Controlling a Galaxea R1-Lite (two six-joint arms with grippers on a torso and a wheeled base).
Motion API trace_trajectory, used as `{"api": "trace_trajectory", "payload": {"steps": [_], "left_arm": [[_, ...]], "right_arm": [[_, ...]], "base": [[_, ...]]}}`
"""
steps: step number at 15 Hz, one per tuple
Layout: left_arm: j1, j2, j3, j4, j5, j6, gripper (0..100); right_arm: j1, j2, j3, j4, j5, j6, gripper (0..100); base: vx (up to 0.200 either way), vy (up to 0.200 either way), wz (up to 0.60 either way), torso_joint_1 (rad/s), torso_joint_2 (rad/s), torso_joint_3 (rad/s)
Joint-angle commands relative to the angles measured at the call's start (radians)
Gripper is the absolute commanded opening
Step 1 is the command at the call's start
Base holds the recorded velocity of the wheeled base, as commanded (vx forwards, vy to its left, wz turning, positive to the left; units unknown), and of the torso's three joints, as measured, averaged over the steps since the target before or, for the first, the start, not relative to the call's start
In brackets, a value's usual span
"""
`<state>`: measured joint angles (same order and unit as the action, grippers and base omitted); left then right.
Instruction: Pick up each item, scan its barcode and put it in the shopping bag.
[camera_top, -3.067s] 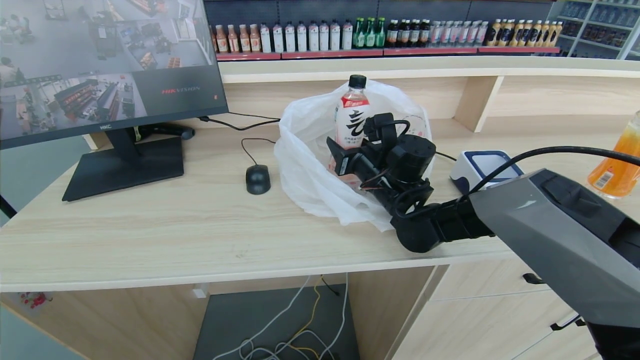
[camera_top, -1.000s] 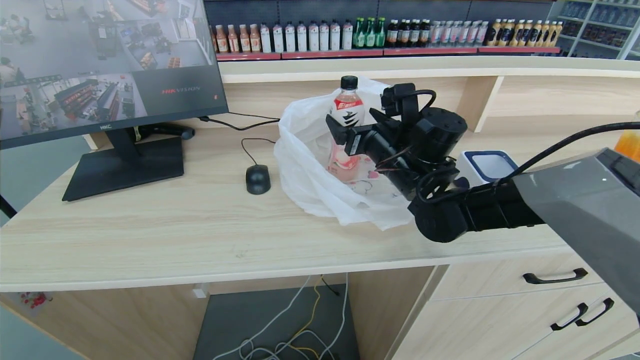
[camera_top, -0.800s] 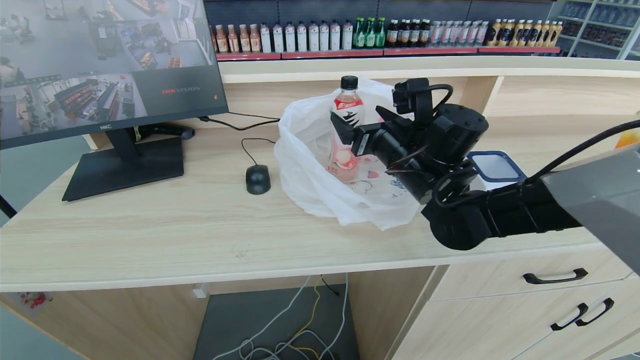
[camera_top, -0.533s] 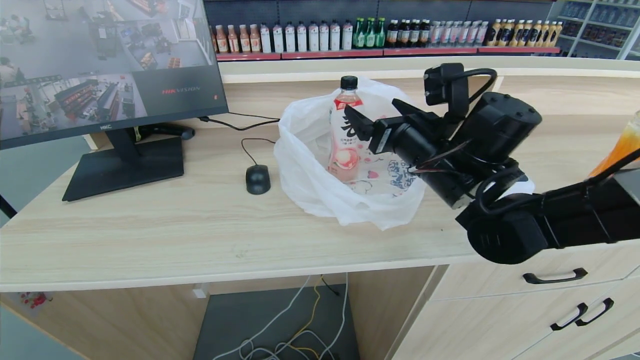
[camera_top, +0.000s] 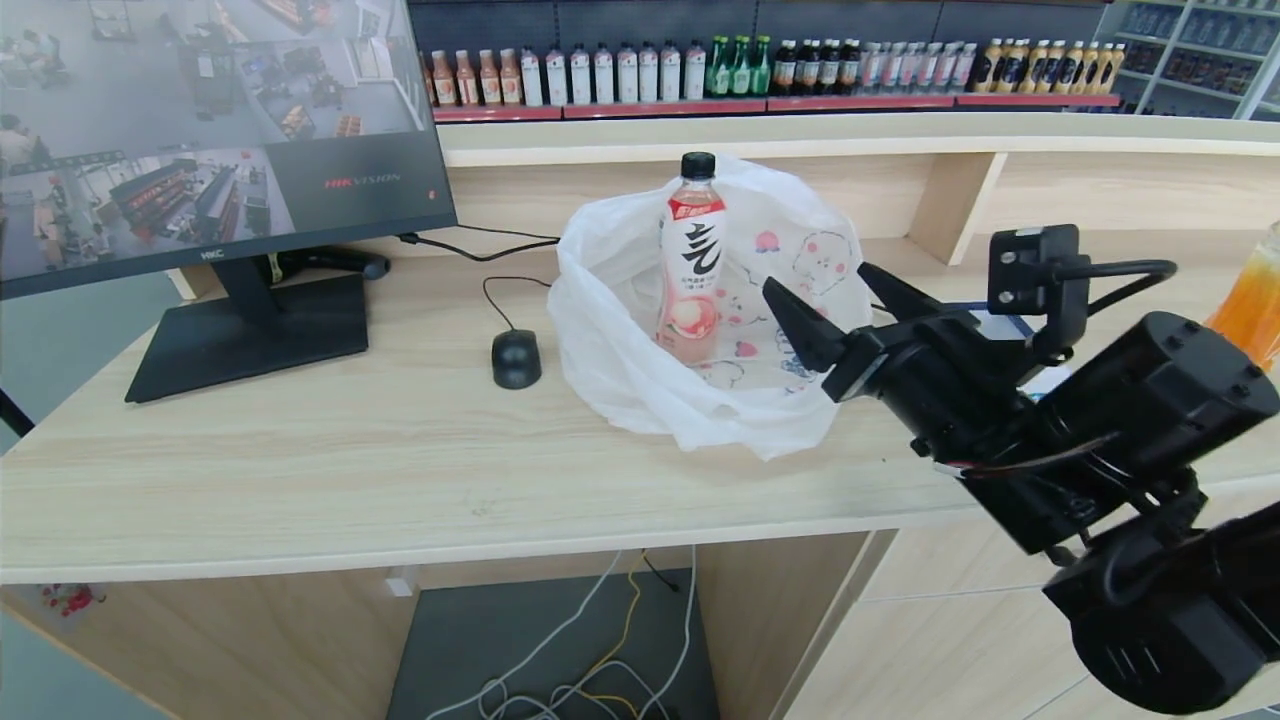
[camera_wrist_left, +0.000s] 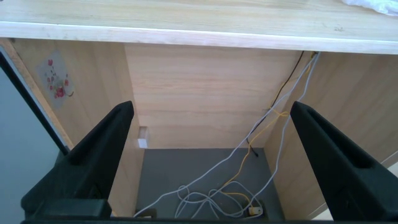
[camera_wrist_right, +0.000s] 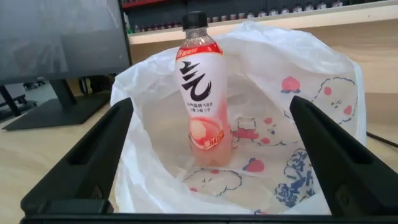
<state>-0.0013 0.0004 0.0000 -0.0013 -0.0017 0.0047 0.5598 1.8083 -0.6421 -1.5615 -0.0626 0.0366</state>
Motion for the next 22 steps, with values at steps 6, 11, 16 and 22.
{"api": "trace_trajectory", "payload": {"steps": [6,11,16,22], "left_arm": [[0.000,0.000,0.000,0.001,0.000,0.000,100],[0.000,0.000,0.000,0.001,0.000,0.000,100],[0.000,0.000,0.000,0.000,0.000,0.000,100],[0.001,0.000,0.000,0.000,0.000,-0.005,100]], "right_arm": [[0.000,-0.205,0.236,-0.009,0.000,0.029,100],[-0.009,-0.218,0.234,-0.009,-0.002,0.002,100],[-0.029,-0.225,0.300,-0.009,-0.002,0.003,100],[-0.044,-0.218,0.334,-0.009,-0.003,0.002,100]], "base": [[0.000,0.000,0.00,0.000,0.00,0.000],[0.000,0.000,0.00,0.000,0.00,0.000],[0.000,0.000,0.00,0.000,0.00,0.000],[0.000,-0.100,0.00,-0.002,0.00,0.003]]}}
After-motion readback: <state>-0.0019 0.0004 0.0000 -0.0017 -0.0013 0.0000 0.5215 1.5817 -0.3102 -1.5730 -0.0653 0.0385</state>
